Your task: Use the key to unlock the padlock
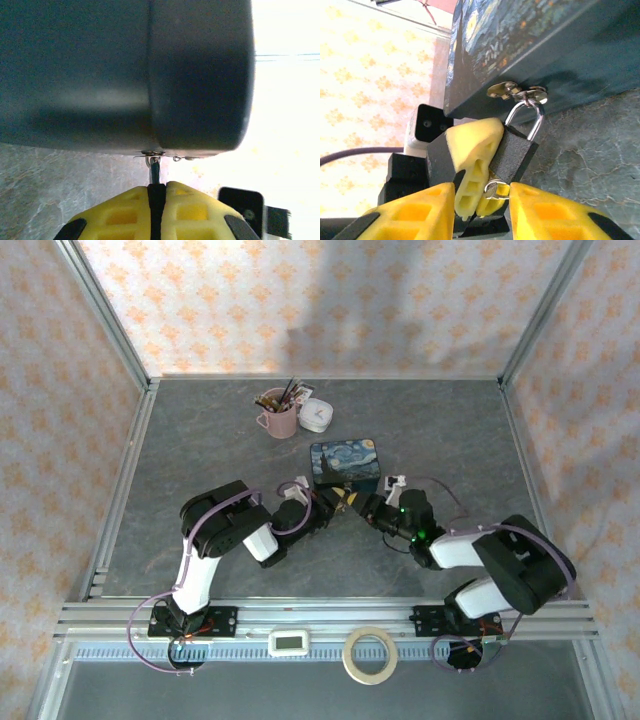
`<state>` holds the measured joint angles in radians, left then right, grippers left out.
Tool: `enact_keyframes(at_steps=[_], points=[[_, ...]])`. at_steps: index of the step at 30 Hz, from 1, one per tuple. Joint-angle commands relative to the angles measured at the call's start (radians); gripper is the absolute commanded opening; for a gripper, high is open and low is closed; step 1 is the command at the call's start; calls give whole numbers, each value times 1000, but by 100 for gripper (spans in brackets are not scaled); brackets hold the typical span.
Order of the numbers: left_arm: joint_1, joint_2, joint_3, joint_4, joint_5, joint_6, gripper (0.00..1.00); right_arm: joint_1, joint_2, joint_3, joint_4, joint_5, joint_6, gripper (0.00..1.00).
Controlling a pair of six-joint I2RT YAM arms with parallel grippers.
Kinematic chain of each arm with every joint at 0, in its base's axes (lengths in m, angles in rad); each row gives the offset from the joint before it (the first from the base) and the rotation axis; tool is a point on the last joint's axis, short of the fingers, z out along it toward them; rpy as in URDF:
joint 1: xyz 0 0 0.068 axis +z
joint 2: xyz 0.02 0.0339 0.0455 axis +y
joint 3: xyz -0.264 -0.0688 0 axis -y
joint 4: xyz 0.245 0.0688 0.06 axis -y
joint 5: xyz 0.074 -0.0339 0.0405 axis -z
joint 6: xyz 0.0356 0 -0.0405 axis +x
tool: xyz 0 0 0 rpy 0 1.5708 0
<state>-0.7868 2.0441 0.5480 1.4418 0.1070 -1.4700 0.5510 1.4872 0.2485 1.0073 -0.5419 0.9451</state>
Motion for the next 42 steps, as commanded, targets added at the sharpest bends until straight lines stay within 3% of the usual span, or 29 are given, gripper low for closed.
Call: enact_keyframes(at_steps=[1,20,23,26,30,35,38,42], points=[[-9,-30,4,95,-41,-34,0,6,43,-17,155,-3,69,32],[-22,-32,4,95,-35,-40,0,6,178,60,152,21,60,31],[-25,-22,10,107,-25,-47,1,8,205,77,182,0,68,25],[-29,-23,3,113,-17,-49,6,6,229,88,201,-10,71,11],[-22,-38,-39,139,-25,-40,23,-16,227,89,173,-33,44,1],[24,-18,-77,200,25,-25,38,-83,198,131,27,-149,-71,0],[59,13,-79,247,84,-20,40,-107,187,193,-129,-211,-185,0],[78,23,-59,232,132,11,40,-132,197,236,-204,-279,-249,0]])
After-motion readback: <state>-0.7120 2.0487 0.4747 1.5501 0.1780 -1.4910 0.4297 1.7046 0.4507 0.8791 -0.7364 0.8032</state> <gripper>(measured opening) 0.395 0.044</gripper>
